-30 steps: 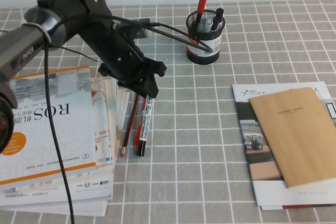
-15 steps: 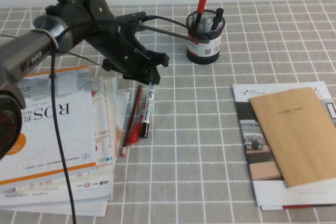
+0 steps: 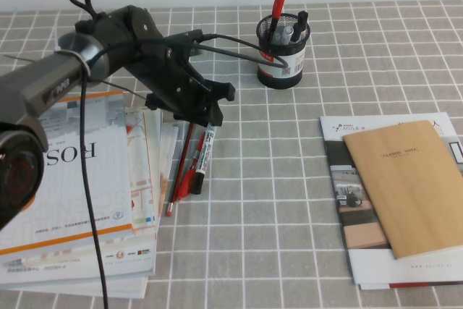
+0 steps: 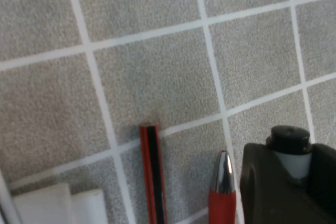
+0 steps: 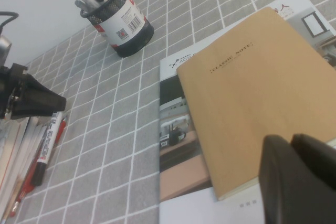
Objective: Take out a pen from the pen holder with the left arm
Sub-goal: 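Take a marker out of the pen holder and lay it on the table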
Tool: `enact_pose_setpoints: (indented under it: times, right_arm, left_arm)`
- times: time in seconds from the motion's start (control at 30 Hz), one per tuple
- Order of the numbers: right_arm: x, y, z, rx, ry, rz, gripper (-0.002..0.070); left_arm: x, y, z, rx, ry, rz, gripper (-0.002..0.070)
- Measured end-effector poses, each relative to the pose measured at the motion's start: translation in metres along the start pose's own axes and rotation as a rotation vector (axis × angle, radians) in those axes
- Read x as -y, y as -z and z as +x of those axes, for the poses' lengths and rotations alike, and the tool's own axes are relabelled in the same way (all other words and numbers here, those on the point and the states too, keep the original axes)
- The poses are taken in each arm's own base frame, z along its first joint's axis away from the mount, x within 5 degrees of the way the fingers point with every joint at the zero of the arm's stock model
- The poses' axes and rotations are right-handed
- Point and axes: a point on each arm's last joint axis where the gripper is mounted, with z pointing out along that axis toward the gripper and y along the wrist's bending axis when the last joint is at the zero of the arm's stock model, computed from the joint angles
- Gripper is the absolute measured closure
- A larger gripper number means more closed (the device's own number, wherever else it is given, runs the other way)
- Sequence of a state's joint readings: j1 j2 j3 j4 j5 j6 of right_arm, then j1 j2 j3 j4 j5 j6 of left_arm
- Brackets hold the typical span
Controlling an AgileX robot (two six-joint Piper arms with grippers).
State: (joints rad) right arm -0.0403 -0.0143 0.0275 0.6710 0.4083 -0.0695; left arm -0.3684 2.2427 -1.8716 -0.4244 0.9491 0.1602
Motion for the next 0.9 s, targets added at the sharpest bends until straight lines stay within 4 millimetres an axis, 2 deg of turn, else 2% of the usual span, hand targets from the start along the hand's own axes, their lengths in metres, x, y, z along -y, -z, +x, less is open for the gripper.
enact_pose_setpoints:
  times: [0.33,0.67,0.8,0.9]
  right_arm:
    - [0.0,0.0,0.0,0.0,0.0,0.0,0.0689]
    - [0.0,0.0,0.0,0.0,0.0,0.0,0.0689]
    - [0.0,0.0,0.0,0.0,0.0,0.0,0.0689]
    - [0.0,0.0,0.0,0.0,0.0,0.0,0.0689]
  left_arm:
    - [0.0,-0.004,0.0,-0.001,0.018,0.019,0.0509]
    - [-0.001,-0.007,0.001,-0.01,0.022,0.02,0.0505]
    - [0.002,0.003,-0.004,-0.009,-0.021,0.013,0.0536]
    - [0.008,0.031,-0.014,0.05,-0.096,-0.033,0.0614]
